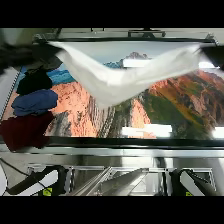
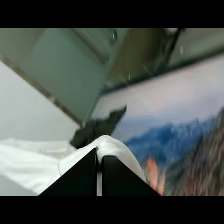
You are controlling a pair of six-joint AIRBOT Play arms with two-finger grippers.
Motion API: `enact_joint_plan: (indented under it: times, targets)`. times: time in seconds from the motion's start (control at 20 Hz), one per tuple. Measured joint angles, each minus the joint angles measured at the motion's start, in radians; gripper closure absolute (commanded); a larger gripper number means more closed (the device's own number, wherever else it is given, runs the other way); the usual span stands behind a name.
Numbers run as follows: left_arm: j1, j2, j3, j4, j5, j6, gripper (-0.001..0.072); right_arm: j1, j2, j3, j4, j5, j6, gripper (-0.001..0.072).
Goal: Fold the shirts.
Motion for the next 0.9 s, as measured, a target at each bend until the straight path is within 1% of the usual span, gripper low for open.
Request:
enact_joint_plan:
  times: [0.15, 0.25, 0.35, 0.6, 0.75, 0.9]
  targets:
    - [0.138, 0.052, 0.183, -0.036, -0.051, -0.042, 0.0685, -0.11, 0.035, 0.11, 0.064, 0.013, 0.041, 0.0692]
    - [0.189, 0.068, 0.24, -0.045, -0.085, -0.065, 0.0685, -0.137, 0.044, 0.14, 0.078, 0.047, 0.062, 0.0692]
    - [0.208, 0.076, 0.248, -0.051, -0.111, -0.081, 0.0685, -0.145, 0.047, 0.153, 0.065, 0.07, 0.084, 0.0692]
    - [0.171, 0.082, 0.101, -0.05, -0.166, -0.091, 0.0686, -0.129, 0.048, 0.107, -0.085, 0.126, 0.146, 0.0692]
    - [0.134, 0.085, 0.024, -0.041, -0.176, -0.071, 0.0686, -0.118, 0.049, 0.06, -0.148, 0.145, 0.161, 0.0692]
    - [0.09, 0.081, -0.074, 0.046, -0.185, -0.064, 0.0686, -0.112, 0.045, -0.014, -0.259, 0.159, 0.182, 0.0692]
